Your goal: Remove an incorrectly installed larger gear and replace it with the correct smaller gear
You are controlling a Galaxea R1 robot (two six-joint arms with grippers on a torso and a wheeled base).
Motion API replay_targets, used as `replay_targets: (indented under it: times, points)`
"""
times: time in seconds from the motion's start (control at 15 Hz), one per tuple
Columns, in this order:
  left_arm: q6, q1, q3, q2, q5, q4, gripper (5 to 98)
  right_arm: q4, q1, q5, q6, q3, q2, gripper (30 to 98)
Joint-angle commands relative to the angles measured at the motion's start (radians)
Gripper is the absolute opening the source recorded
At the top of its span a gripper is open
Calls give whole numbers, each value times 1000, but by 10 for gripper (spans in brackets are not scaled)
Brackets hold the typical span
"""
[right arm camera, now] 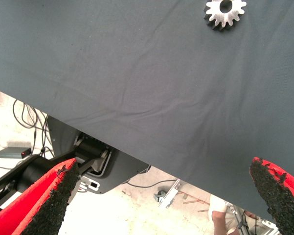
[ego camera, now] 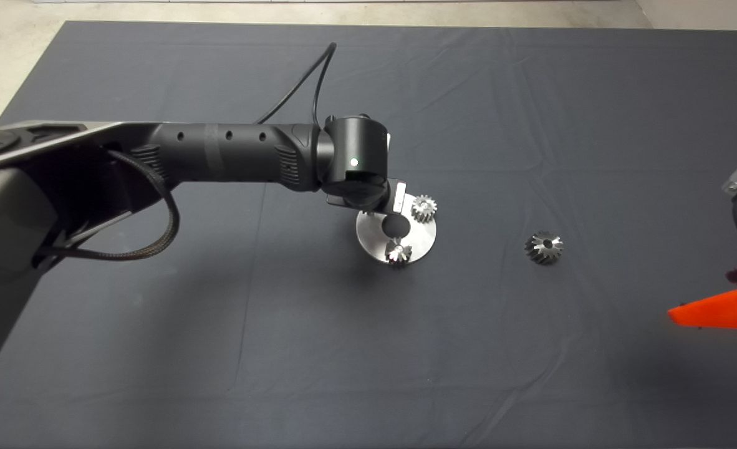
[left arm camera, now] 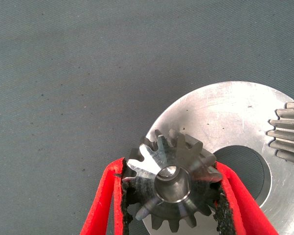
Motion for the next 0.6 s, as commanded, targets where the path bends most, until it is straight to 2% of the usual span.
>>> replay_targets:
  times: [0.0, 0.53]
  points:
    - [-4, -17, -1, 2, 4, 3, 302, 35, 12, 0, 7, 3, 8, 923]
    - [-2, -15, 7, -1, 4, 1, 302, 35, 11, 0, 7, 3, 11, 923]
